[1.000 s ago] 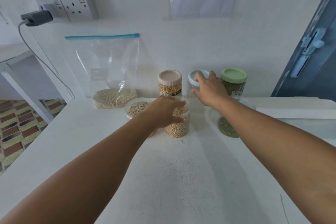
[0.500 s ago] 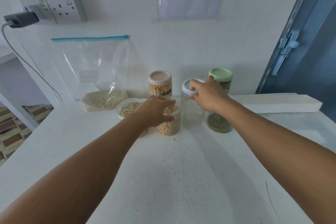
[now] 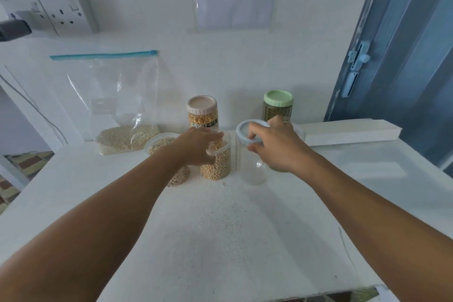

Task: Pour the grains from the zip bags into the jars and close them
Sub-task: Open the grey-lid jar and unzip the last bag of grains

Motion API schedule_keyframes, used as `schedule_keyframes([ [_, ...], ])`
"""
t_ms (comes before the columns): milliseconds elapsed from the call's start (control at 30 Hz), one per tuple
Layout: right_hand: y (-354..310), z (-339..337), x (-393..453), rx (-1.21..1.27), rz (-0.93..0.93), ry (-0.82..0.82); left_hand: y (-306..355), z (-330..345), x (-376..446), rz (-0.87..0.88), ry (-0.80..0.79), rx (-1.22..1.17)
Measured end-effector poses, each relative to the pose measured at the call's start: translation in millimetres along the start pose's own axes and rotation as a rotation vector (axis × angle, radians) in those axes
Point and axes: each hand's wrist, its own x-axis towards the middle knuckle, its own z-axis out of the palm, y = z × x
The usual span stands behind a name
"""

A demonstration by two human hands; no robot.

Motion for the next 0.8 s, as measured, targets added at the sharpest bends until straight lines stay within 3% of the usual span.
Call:
schedule_keyframes([
  [267, -8.6, -3.1, -18.4, 0.054, -0.007, -0.047, -0.1, 2.6, -1.5, 0.034, 0.005, 0.012],
  [433, -16.8, -3.9, -32.9, 0.105, -0.070, -0.082, -4.6, 12.4, -22.5, 0.020, 0.029, -0.098],
  [533, -27.4, -3.8, -41.0, 0.126, -0.123, -0.109, -4.8, 14.0, -55.5, 0.033, 0.158, -0.248],
  [800, -80.8, 19.9, -37.8, 0.249, -0.291, -0.137, -31.1, 28.5, -120.4, -0.020, 0.186, -0.707],
])
